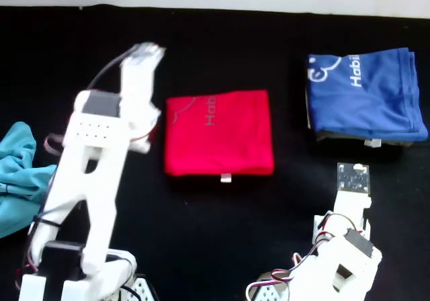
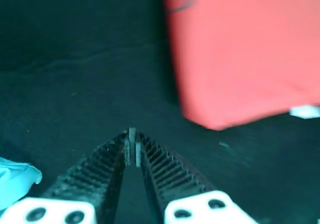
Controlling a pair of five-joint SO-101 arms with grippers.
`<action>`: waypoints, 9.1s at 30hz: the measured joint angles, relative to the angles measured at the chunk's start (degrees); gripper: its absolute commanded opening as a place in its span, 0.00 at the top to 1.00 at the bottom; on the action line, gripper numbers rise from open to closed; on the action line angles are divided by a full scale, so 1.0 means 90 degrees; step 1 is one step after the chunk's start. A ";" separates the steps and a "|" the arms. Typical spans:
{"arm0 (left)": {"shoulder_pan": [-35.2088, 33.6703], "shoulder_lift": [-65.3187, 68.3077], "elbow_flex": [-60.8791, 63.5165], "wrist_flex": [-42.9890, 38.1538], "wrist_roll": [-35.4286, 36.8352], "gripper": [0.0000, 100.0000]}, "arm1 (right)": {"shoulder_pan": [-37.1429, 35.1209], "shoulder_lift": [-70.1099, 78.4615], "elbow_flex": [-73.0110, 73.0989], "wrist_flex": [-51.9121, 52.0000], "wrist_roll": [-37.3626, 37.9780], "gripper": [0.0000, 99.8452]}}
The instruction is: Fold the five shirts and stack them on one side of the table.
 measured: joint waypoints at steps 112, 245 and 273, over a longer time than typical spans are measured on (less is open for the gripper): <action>-0.1573 -0.0274 0.3995 -0.4190 -0.0869 0.99 | -0.5558 1.2034 -1.4652 0.5919 -0.4591 0.99; -0.1573 -0.0274 0.3995 -0.4190 -0.0869 0.99 | -0.1250 1.2210 -1.8891 0.4435 -0.1612 0.94; -0.1573 -0.0274 0.3995 -0.4190 -0.0869 0.99 | -0.0684 1.2112 -2.0366 0.4816 -0.3009 0.94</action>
